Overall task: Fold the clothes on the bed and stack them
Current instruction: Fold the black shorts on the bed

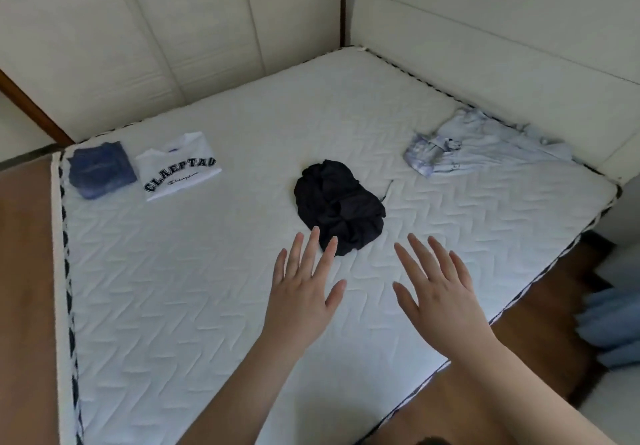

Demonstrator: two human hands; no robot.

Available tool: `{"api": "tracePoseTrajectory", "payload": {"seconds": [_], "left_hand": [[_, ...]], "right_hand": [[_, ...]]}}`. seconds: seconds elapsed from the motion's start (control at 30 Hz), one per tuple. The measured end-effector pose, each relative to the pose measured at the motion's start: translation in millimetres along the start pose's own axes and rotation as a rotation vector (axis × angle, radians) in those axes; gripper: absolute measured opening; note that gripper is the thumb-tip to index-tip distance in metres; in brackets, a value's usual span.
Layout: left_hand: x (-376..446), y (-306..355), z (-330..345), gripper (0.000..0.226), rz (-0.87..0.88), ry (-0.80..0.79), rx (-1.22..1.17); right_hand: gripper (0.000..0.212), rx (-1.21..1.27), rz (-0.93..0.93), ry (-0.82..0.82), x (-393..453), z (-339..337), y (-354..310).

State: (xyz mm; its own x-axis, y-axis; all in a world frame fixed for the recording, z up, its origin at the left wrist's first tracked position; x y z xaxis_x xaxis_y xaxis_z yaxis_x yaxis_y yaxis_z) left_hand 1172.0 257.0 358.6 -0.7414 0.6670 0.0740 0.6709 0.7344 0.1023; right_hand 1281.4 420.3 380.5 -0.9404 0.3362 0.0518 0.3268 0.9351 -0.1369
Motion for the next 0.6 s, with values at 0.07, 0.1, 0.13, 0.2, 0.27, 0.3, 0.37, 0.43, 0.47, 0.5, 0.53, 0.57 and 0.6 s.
{"api": "tracePoseTrajectory", "payload": {"seconds": [0.07, 0.1, 0.13, 0.2, 0.27, 0.3, 0.37, 0.43, 0.47, 0.5, 0.53, 0.57, 0.6], "left_hand": [[23, -3, 3, 0.065, 0.009, -0.004, 0.012], [32, -4, 4, 0.065, 0.007, -0.008, 0.016], [41, -5, 6, 0.065, 0.002, -0.014, 0.016], [61, -8, 11, 0.065, -0.004, -0.017, 0.029], [86, -13, 16, 0.064, -0.024, -0.020, 0.038], [98, -14, 20, 0.064, -0.040, -0.017, 0.041], [124, -14, 32, 0.063, -0.075, -0.018, 0.059], [147, -11, 47, 0.063, -0.098, -0.037, 0.048], [158, -10, 54, 0.062, -0.111, -0.039, 0.041], [170, -9, 61, 0.063, -0.127, -0.038, 0.041], [182, -9, 70, 0.063, -0.148, -0.043, 0.032], [193, -9, 81, 0.064, -0.169, -0.052, 0.026], [204, -9, 92, 0.065, -0.189, -0.058, 0.021]], "right_hand": [[0.065, -0.004, 0.014, -0.030, 18, 5, 5], [0.065, -0.011, 0.006, -0.042, 27, 8, 7], [0.065, -0.017, -0.012, -0.053, 35, 12, 10], [0.065, -0.025, -0.036, -0.060, 57, 15, 18], [0.066, -0.019, -0.052, -0.068, 87, 20, 32], [0.067, -0.012, -0.061, -0.082, 103, 25, 40], [0.065, -0.005, -0.082, -0.101, 138, 38, 57], [0.064, 0.034, -0.113, -0.118, 170, 52, 69], [0.065, 0.052, -0.126, -0.124, 186, 59, 75], [0.065, 0.057, -0.145, -0.131, 202, 67, 80], [0.065, 0.064, -0.168, -0.136, 219, 75, 86], [0.064, 0.074, -0.192, -0.137, 235, 86, 92], [0.064, 0.086, -0.212, -0.132, 252, 99, 99]]}}
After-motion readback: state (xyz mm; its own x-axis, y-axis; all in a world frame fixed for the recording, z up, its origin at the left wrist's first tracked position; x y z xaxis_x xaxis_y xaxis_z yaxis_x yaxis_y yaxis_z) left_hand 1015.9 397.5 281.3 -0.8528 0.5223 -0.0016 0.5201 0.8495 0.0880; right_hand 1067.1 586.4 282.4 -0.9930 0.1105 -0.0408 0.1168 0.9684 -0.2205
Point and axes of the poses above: each hand's wrist, its own x-axis towards the middle knuckle, its own z-axis out of the palm, y = z × x, the point moved 8 cm from there along x, towards the middle knuckle
